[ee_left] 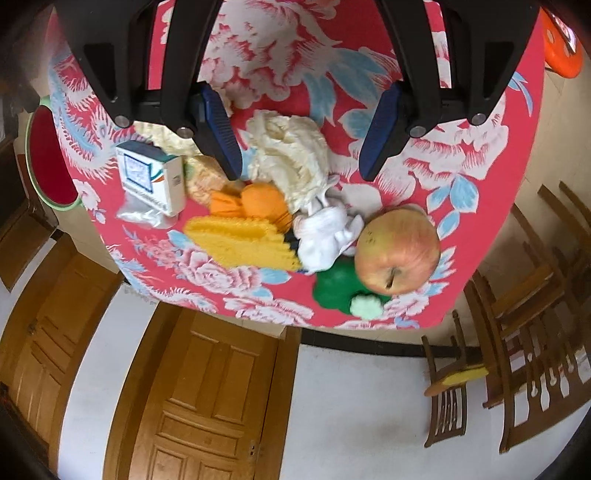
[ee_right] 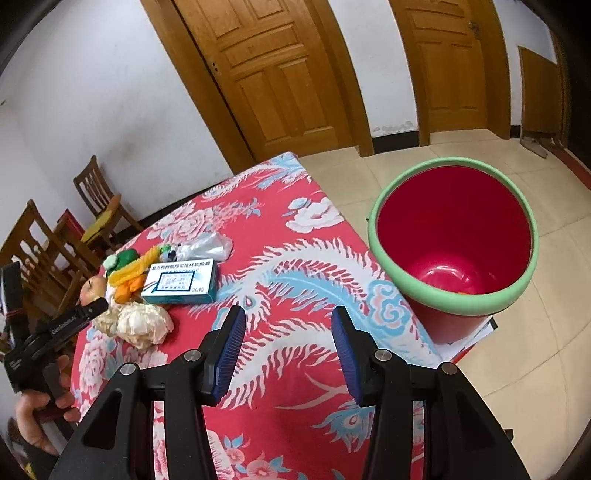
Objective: Collect trash
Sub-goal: 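Move both tools back from the bucket toward the table items, then grasp a crumpled paper ball with each tool, then carry both paper balls over the bucket and open both tools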
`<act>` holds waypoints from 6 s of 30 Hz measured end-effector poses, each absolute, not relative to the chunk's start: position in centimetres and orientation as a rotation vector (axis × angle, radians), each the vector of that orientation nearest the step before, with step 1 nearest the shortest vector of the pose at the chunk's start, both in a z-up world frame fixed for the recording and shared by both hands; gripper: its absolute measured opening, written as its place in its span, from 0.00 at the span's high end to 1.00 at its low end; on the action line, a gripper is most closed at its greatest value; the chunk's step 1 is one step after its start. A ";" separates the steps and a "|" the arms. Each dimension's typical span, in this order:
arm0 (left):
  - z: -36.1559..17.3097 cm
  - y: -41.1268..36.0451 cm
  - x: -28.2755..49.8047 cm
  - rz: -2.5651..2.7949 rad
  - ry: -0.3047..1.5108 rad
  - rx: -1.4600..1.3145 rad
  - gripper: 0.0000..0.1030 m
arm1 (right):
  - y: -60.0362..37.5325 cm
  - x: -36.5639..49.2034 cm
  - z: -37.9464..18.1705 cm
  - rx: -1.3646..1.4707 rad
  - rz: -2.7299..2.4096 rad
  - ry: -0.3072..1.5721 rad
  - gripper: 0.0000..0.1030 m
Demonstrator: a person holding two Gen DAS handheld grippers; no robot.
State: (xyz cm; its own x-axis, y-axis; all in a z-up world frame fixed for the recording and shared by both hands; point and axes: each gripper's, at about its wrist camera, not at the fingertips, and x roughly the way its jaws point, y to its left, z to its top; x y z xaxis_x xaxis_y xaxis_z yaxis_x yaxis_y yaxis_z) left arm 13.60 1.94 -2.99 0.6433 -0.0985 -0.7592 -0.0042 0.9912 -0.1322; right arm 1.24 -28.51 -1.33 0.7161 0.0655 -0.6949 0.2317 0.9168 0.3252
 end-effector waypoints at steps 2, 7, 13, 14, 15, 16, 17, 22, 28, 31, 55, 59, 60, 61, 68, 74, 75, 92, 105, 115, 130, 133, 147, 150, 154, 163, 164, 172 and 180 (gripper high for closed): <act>-3.5 2.2 13.8 -0.054 0.882 -0.135 0.36 | -28.1 1.4 -1.4 0.406 -0.090 0.781 0.51; -4.5 2.9 14.1 -0.067 0.903 -0.178 0.48 | -27.2 1.8 -1.5 0.390 -0.080 0.797 0.51; -5.1 3.6 14.1 -0.135 0.922 -0.250 0.71 | -25.9 2.5 -1.6 0.369 -0.063 0.810 0.50; -5.0 3.7 14.0 -0.141 0.914 -0.254 0.75 | -25.7 2.7 -1.5 0.365 -0.059 0.812 0.50; -4.8 3.8 13.8 -0.147 0.906 -0.254 0.75 | -25.3 2.9 -1.5 0.357 -0.050 0.815 0.50; -4.6 3.9 13.6 -0.152 0.899 -0.255 0.76 | -24.9 3.0 -1.5 0.351 -0.044 0.817 0.50; -4.4 4.1 13.3 -0.154 0.892 -0.256 0.76 | -24.5 3.3 -1.4 0.343 -0.035 0.819 0.50; -3.2 5.2 12.3 -0.139 0.854 -0.255 0.76 | -22.5 4.2 -1.2 0.315 0.004 0.823 0.49; -2.4 6.6 11.2 -0.091 0.823 -0.239 0.76 | -19.4 5.7 -1.1 0.292 0.068 0.837 0.41; -2.5 7.3 11.0 -0.081 0.825 -0.248 0.76 | -17.9 6.5 -1.2 0.270 0.097 0.846 0.41; -3.6 9.7 9.9 -0.058 0.829 -0.283 0.76 | -11.8 11.1 -5.6 0.260 0.156 0.942 0.21; -3.7 9.7 9.8 -0.062 0.831 -0.279 0.76 | -12.1 10.9 -5.8 0.310 0.173 0.926 0.25; -3.7 9.6 9.8 -0.063 0.831 -0.278 0.76 | -12.1 10.8 -5.7 0.308 0.172 0.920 0.29; -3.7 9.5 9.8 -0.065 0.832 -0.276 0.76 | -12.1 10.8 -5.6 0.301 0.171 0.916 0.39; -3.3 8.8 9.4 -0.080 0.828 -0.265 0.76 | -12.4 10.0 -5.3 0.284 0.191 0.914 0.51; -2.5 7.8 9.0 -0.100 0.816 -0.252 0.76 | -13.4 8.2 -4.3 0.293 0.211 0.902 0.51; -2.4 7.5 9.0 -0.105 0.815 -0.249 0.76 | -13.7 7.7 -4.0 0.295 0.215 0.899 0.51; -0.2 0.8 8.5 -0.249 0.817 -0.195 0.76 | -21.1 3.1 -0.8 0.326 0.092 0.790 0.51; 0.9 -8.1 8.7 -0.393 0.834 -0.092 0.76 | -29.1 0.9 0.0 0.401 -0.043 0.728 0.51; 1.5 -15.8 9.4 -0.519 0.844 -0.012 0.76 | -34.9 0.0 -0.2 0.460 -0.155 0.690 0.51; -0.4 -27.5 11.1 -0.686 0.836 0.083 0.76 | -42.7 0.1 -2.9 0.526 -0.296 0.718 0.51; -1.1 -29.4 11.7 -0.705 0.845 0.097 0.76 | -43.9 0.3 -3.7 0.540 -0.311 0.732 0.51; -4.8 -34.5 13.7 -0.728 0.920 0.152 0.76 | -47.3 -0.1 -5.1 0.573 -0.363 0.751 0.51; -5.2 -34.8 14.2 -0.727 0.937 0.150 0.75 | -47.8 -0.1 -5.2 0.575 -0.365 0.750 0.51; -5.5 -34.7 14.4 -0.717 0.949 0.147 0.64 | -48.2 0.0 -5.3 0.577 -0.371 0.748 0.51; -4.9 -33.9 13.6 -0.694 0.938 0.141 0.51 | -48.4 0.4 -5.4 0.567 -0.372 0.748 0.49; -4.8 -33.7 13.6 -0.692 0.939 0.138 0.51 | -48.3 0.5 -5.4 0.564 -0.373 0.750 0.49; -4.1 -32.1 13.7 -0.655 0.935 0.106 0.51 | -48.5 1.4 -5.3 0.565 -0.352 0.756 0.44; -3.1 -30.2 13.6 -0.622 0.920 0.068 0.51 | -48.2 1.2 -5.0 0.552 -0.365 0.748 0.30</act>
